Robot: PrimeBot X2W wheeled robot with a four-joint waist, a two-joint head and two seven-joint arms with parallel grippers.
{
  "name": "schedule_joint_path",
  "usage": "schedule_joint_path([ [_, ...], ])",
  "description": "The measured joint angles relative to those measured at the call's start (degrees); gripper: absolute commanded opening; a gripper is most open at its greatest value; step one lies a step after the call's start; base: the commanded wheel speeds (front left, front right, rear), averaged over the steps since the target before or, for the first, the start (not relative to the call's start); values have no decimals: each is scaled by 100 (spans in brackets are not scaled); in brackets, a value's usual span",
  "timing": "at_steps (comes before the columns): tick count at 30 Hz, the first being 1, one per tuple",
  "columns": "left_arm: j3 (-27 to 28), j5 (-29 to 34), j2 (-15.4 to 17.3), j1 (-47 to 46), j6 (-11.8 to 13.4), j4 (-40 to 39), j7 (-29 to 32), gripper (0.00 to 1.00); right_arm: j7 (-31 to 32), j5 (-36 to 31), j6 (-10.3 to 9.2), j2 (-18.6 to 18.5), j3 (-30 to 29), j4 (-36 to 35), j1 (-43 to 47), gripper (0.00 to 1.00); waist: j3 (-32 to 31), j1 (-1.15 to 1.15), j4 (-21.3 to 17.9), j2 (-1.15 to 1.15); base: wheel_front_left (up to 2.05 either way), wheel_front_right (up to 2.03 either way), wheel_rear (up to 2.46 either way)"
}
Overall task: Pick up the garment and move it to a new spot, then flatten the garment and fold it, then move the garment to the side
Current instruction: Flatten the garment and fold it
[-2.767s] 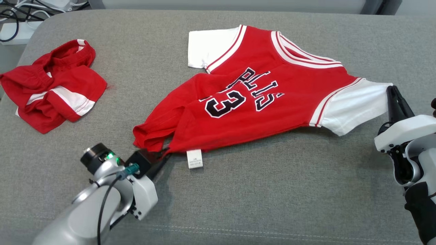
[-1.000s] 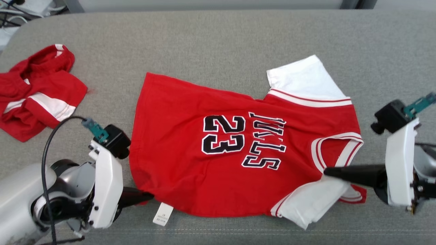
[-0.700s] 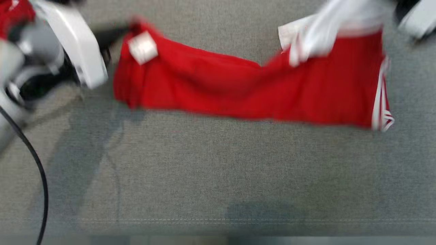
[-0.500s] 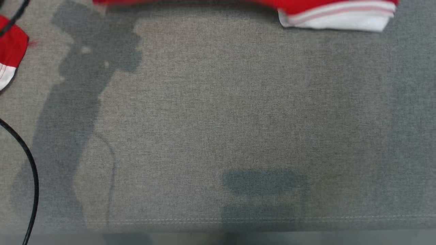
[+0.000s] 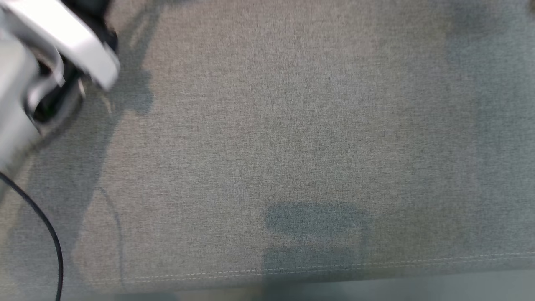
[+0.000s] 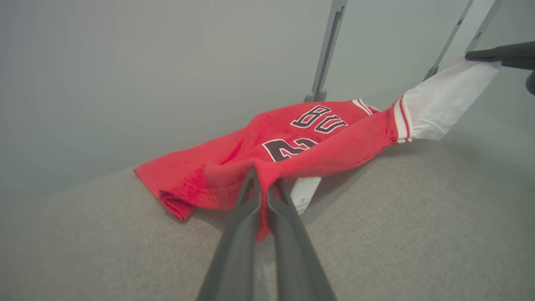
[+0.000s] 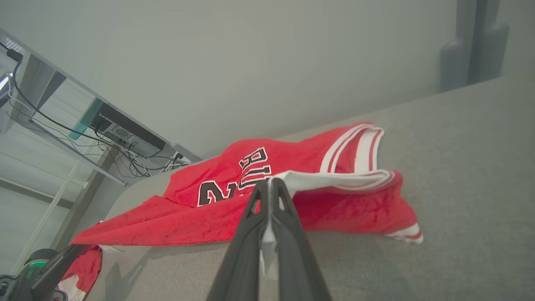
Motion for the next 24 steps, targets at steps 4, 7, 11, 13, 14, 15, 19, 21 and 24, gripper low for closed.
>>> schedule_joint_path([
  [4, -464, -436, 108, 740, 0, -167, -48, 0, 940, 840, 0, -253, 482, -372, 1175, 0, -273, 0, 26, 0, 0, 0, 0],
  [7, -688, -720, 250, 1115, 0, -302, -51, 0, 1551, 1338, 0, -501, 623, -653, 1889, 0, -528, 0, 61, 0, 0, 0, 0],
  [11, -890, -996, 404, 1677, 1, -508, -52, 0, 2167, 1786, 0, -642, 615, -778, 2716, 0, -930, 0, 105, 0, 0, 0, 0],
  [13, -965, -1165, 459, 1953, 1, -656, -31, 0, 2410, 1933, 0, -675, 582, -784, 3061, 0, -1150, 0, 126, 0, 0, 0, 0],
  [14, -1011, -1212, 492, 2068, 1, -724, 47, 0, 2506, 1987, 0, -691, 565, -793, 3220, 0, -1262, 0, 136, 0, 0, 0, 0],
  [15, -1049, -1211, 545, 2174, 0, -781, 133, 0, 2585, 2013, 0, -703, 547, -808, 3379, 0, -1379, 0, 146, 0, 0, 0, 0],
  [19, -1085, -1348, 787, 2509, 1, -945, 485, 0, 2688, 2004, 0, -683, 495, -884, 3888, 0, -1836, 0, 177, 0, 0, 0, 0],
  [21, -1099, -1357, 866, 2684, 1, -1003, 620, 0, 2786, 1997, 0, -624, 481, -949, 4154, 0, -2062, 0, 190, 0, 0, 0, 0],
  [24, -1112, -1408, 912, 2978, 1, -1069, 793, 0, 2925, 1981, 0, -532, 450, -988, 4541, 0, -2386, 0, 211, 0, 0, 0, 0],
])
